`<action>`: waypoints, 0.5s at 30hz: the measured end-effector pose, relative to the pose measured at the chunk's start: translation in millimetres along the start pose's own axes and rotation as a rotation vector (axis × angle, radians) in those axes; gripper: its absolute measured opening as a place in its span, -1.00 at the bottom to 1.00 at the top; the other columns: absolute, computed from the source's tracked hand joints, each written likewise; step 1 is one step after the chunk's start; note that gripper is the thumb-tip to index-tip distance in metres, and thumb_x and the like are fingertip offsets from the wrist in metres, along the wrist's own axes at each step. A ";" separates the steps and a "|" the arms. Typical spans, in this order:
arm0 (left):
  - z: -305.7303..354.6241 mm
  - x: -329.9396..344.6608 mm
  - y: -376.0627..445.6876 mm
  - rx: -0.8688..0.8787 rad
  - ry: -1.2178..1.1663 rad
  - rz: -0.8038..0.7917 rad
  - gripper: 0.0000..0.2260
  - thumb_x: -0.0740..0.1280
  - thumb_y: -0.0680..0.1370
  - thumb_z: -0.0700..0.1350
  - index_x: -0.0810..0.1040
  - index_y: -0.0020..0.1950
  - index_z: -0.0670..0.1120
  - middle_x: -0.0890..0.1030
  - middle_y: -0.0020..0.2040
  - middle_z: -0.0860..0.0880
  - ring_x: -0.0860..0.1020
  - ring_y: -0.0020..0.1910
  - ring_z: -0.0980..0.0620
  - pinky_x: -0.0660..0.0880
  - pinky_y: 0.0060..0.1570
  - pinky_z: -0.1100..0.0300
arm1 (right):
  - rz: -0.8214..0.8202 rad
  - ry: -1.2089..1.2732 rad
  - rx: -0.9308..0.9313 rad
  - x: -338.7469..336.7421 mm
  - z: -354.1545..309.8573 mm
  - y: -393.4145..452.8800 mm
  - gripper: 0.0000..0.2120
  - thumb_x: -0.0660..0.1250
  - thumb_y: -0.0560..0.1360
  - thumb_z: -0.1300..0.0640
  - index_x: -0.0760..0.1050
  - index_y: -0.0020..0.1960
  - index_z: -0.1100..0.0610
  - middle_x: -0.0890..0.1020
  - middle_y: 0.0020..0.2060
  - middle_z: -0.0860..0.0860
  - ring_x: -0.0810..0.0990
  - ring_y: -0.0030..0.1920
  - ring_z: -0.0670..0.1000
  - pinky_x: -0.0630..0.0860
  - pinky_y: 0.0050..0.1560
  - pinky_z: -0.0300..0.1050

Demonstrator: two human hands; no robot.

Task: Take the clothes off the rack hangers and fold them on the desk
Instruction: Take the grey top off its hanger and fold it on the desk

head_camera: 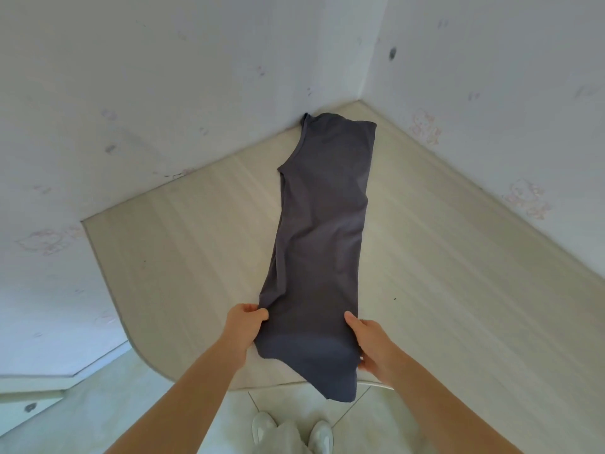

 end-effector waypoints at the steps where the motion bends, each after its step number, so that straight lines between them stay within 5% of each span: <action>1: -1.9 0.3 -6.3 -0.011 -0.021 -0.005 -0.93 0.32 0.47 -0.27 0.59 -0.17 -0.22 0.57 -0.21 -0.16 0.47 -0.19 -0.09 0.37 -0.17 0.09 | -0.047 0.004 0.014 1.3 2.9 -1.7 -0.61 0.28 0.58 -0.07 0.49 0.24 0.21 0.67 0.07 0.06 0.64 0.08 0.12 0.57 0.11 0.03; 5: 10.9 1.7 -33.1 0.038 -0.152 -0.100 -0.86 0.32 0.56 -0.26 0.62 0.07 -0.24 0.67 0.00 -0.15 0.60 -0.03 -0.09 0.52 -0.04 0.09 | -0.112 0.123 -0.105 -1.3 -12.9 -25.1 -0.59 0.40 0.51 0.05 0.50 0.25 0.29 0.68 0.05 0.13 0.66 0.05 0.14 0.57 0.15 0.07; 10: 47.5 1.5 -62.9 0.188 -0.350 -0.238 -0.86 0.30 0.58 -0.26 0.60 0.06 -0.28 0.69 0.00 -0.18 0.65 -0.04 -0.07 0.54 0.00 0.06 | -0.064 0.363 -0.406 -21.7 -49.1 -70.8 -0.71 0.32 0.55 0.08 0.55 0.13 0.29 0.70 0.00 0.15 0.68 -0.01 0.13 0.55 -0.03 0.02; 15: 2.5 -7.3 -61.7 -0.009 -0.116 -0.143 -0.88 0.33 0.55 -0.31 0.55 0.04 -0.35 0.65 0.01 -0.26 0.63 -0.05 -0.20 0.56 -0.20 0.04 | 0.124 0.054 -0.138 -19.8 0.7 -74.5 -0.79 0.39 0.52 0.14 0.54 -0.03 0.31 0.68 -0.16 0.16 0.67 -0.17 0.14 0.57 -0.22 -0.07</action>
Point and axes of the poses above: each hand's wrist, its own y-axis towards the middle knuckle, its own x-axis out of the palm, z = x × y, the point moved 7 cm from there along y, towards the middle knuckle
